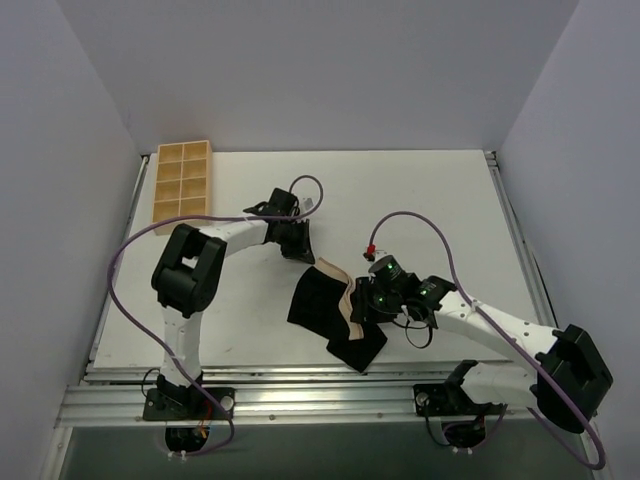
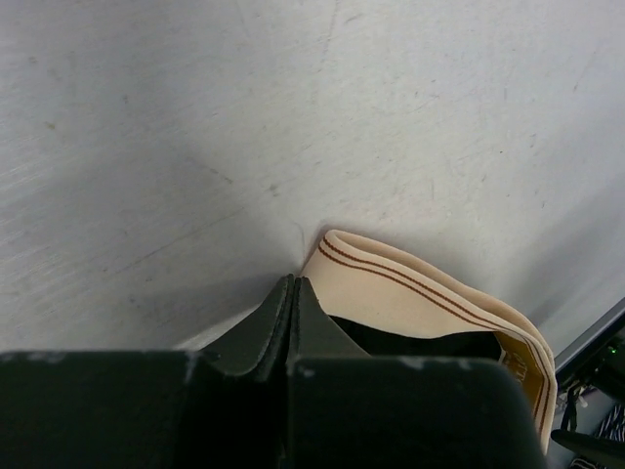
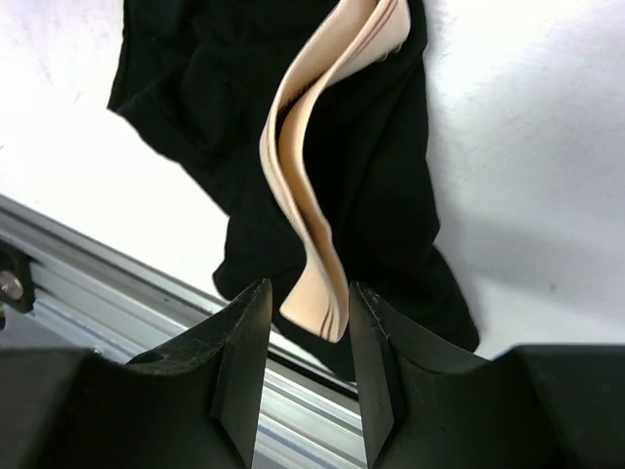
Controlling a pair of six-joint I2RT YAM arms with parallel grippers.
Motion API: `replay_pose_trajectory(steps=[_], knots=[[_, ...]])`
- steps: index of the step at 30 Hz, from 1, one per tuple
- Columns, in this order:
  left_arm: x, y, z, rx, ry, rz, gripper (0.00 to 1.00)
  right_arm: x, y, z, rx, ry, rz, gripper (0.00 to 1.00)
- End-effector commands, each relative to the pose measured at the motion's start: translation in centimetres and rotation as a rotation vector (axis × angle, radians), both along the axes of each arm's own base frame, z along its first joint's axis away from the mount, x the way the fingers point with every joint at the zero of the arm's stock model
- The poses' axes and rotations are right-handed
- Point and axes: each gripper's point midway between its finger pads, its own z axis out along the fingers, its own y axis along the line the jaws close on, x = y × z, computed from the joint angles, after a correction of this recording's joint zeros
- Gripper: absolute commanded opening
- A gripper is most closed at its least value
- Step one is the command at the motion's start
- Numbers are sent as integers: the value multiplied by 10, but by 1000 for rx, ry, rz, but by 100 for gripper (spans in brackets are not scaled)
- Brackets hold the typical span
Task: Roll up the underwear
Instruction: Flatten the underwear
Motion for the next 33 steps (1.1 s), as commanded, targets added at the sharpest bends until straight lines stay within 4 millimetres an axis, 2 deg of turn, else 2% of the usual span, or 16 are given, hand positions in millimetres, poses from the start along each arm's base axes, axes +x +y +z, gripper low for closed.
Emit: replay_pose_trajectory(steps=[1,7,12,15,19,22,23,26,30,31,33], knots=[[-2,14,16,51,-40,21,2,-14,11,4,70,15,18,34],[-9,26,19,46,-41,32,2,-27,19,-10,63,29,36,34],[-10,36,24,47,-50,49,2,-23,8,-22,-25,19,-2,31],[-11,39,29,42,-48,48,2,-18,-3,-19,-80,-13,-33,30],[-7,31,47,-20,-85,15,2,-13,-4,-2,-58,-57,-58,32],[6,20,62,-60,-130,-12,23,-16,-6,0,-59,-45,-69,34],[7,16,63,-62,-131,-31,35,-18,-9,-4,-64,-39,-73,34],[13,-1,60,-93,-116,-82,52,-21,-12,-10,-73,-31,-73,36],[12,-23,48,-93,-98,-130,60,-21,-7,-13,-64,-28,-52,39],[11,-26,38,-83,-81,-137,61,-20,-7,-14,-68,-26,-50,39],[9,-35,33,-77,-67,-144,62,-20,-7,-18,-77,-19,-43,39]])
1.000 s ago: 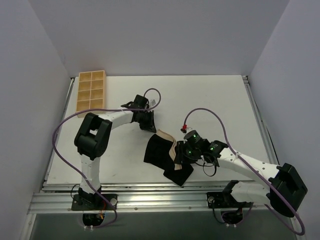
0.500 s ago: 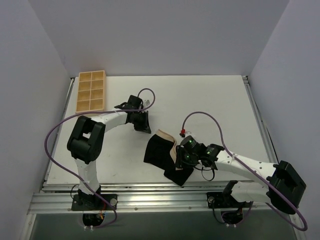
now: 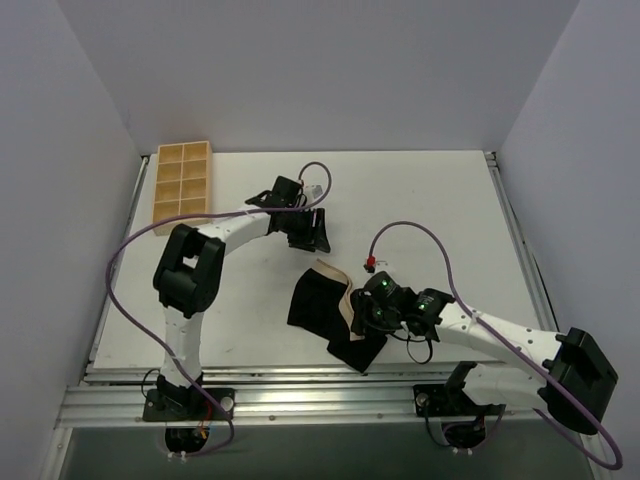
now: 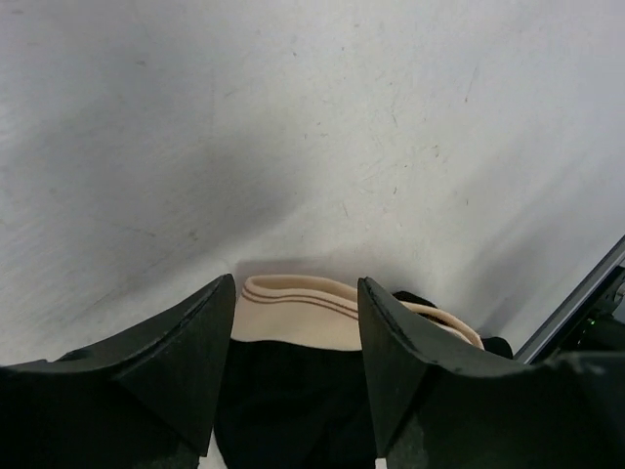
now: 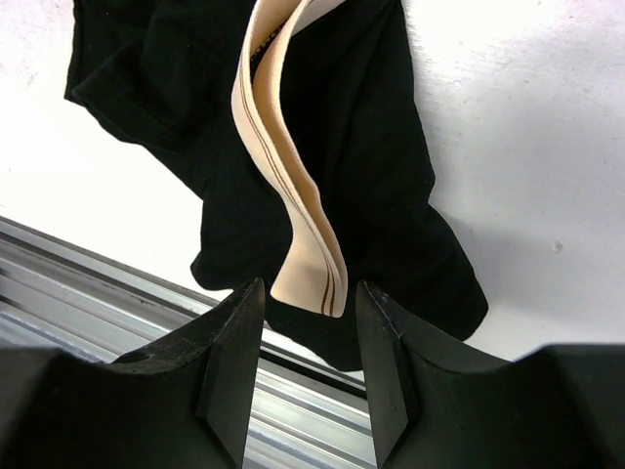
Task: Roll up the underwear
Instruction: Flatten the underwear
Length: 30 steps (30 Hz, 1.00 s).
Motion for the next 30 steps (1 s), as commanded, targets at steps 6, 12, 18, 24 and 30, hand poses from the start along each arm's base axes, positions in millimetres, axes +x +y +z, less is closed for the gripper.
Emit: replay_pose_trajectory(steps=[6,12,18,24,30], knots=[[-12,-15,-35,85,57,-24,64,0,4,-16,-26,17,28,39],[-18,-5,-43,137,91,2,63,-2,5,-24,-32,29,45,39],[-17,18,-25,252,33,58,68,-6,0,-26,-38,35,42,39],[-25,15,-28,269,52,37,67,-9,-2,-32,-37,45,37,39],[-35,2,-43,280,79,7,63,-7,1,-35,-38,46,39,39]])
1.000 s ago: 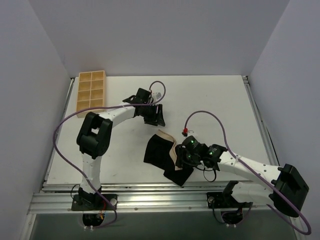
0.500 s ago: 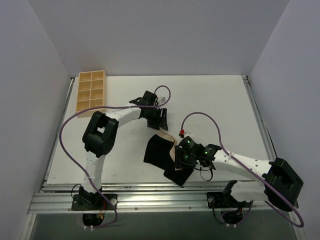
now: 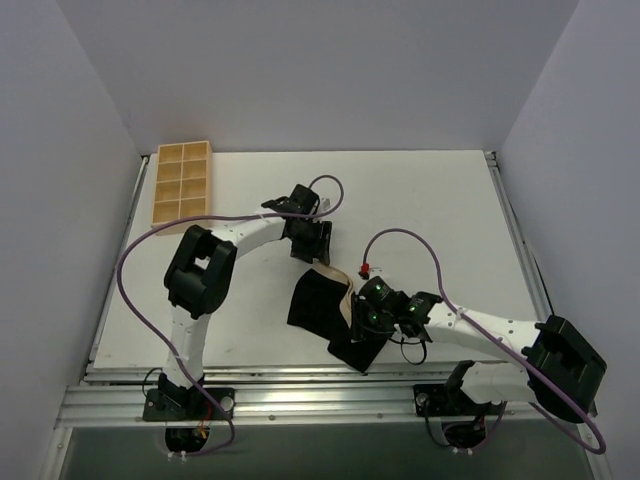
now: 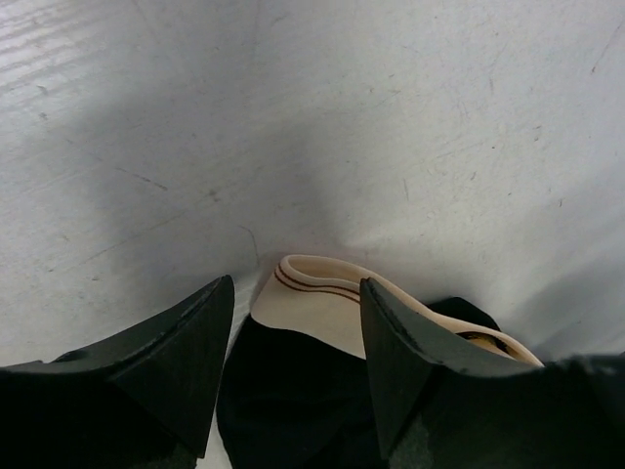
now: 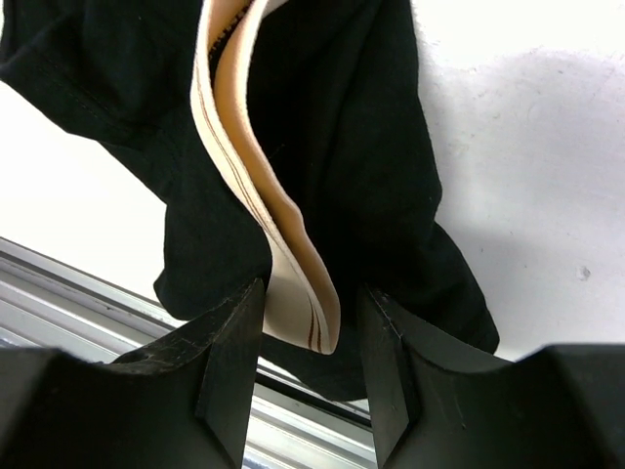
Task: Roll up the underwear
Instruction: Flatten the underwear
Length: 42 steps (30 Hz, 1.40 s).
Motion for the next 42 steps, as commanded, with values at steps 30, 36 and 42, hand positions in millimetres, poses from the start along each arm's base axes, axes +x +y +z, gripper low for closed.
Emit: replay_pose_trajectory(steps=[30,36,42], knots=[[11,79,132,125,-304,191,2,59,-37,100,-278,-208,-145,0],[-3,105,158,183,-349,241,2,63,-54,109,-409,-191,-192,4],[-16,118,179,179,-392,245,2,65,-27,121,-240,-239,-104,0]])
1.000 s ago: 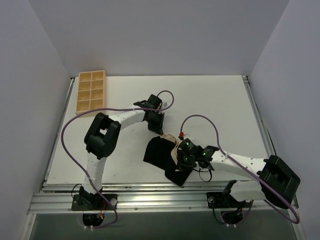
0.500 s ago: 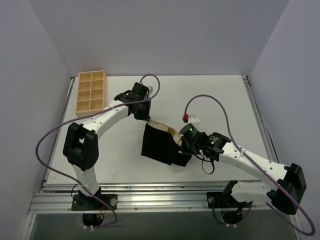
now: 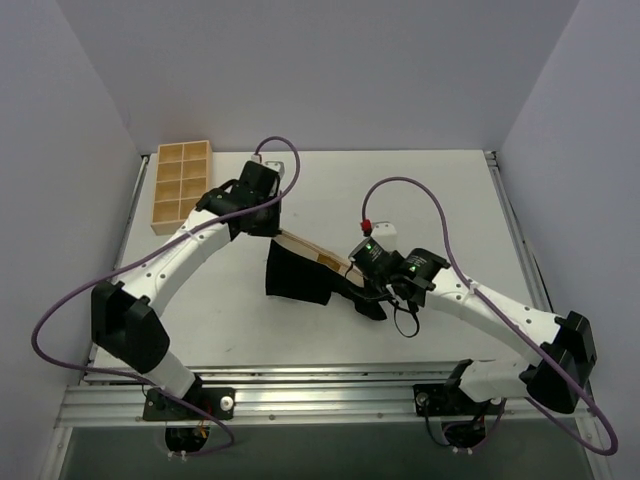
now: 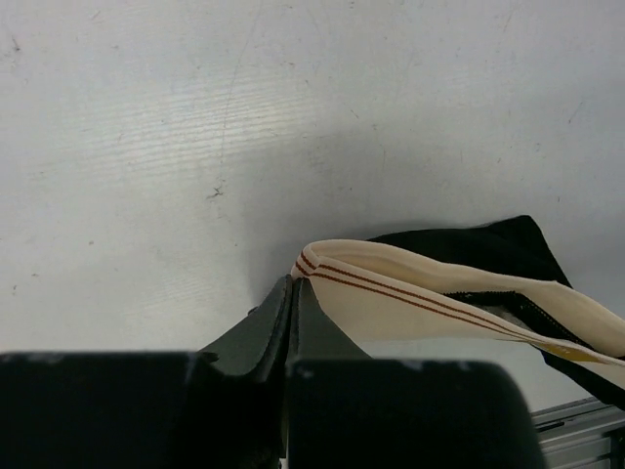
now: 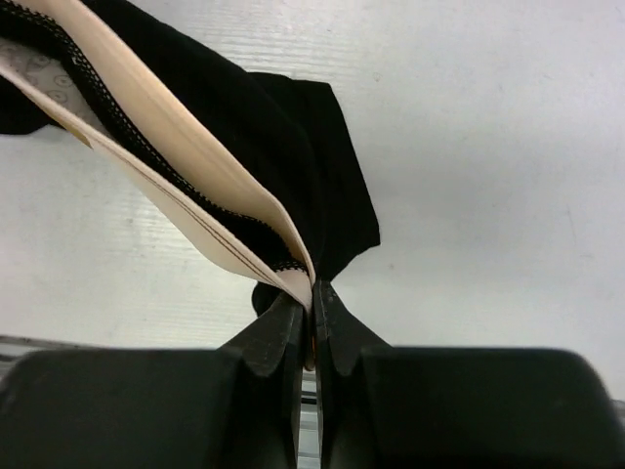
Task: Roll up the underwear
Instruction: Flatten the underwear
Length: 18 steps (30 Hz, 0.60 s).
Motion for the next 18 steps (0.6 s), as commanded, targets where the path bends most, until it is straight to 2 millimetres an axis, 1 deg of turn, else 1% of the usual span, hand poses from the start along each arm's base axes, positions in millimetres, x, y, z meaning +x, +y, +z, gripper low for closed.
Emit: replay_pose_trajectory(steps=[1,2,3,6,8,9,10,12,14,16,17,18], knots=[[-8,16,23,28,-54,12,2,-2,7,14,72,-36,55,0],[-9,16,23,29,-52,10,2,-3,11,14,90,-33,76,0],[-11,17,23,27,-49,7,2,-6,22,11,139,-20,116,0],[-16,18,23,21,-50,3,2,-8,28,10,166,-28,155,0],[-18,20,26,19,-54,5,2,-7,24,13,160,-46,146,0],[-21,22,28,24,-50,7,2,-9,16,13,133,-35,120,0],[-20,24,35,26,-65,15,2,2,7,25,95,-84,65,0],[-24,29,47,25,-88,26,2,3,-11,33,18,-92,-3,0],[-28,33,66,-2,-131,35,2,10,-13,49,19,-134,-27,0],[-32,33,75,-26,-146,43,2,10,-11,58,41,-153,-21,0],[-37,34,83,-39,-163,43,2,9,-8,62,61,-154,-12,0],[-41,38,83,-35,-159,48,2,6,-9,64,66,-151,-11,0]])
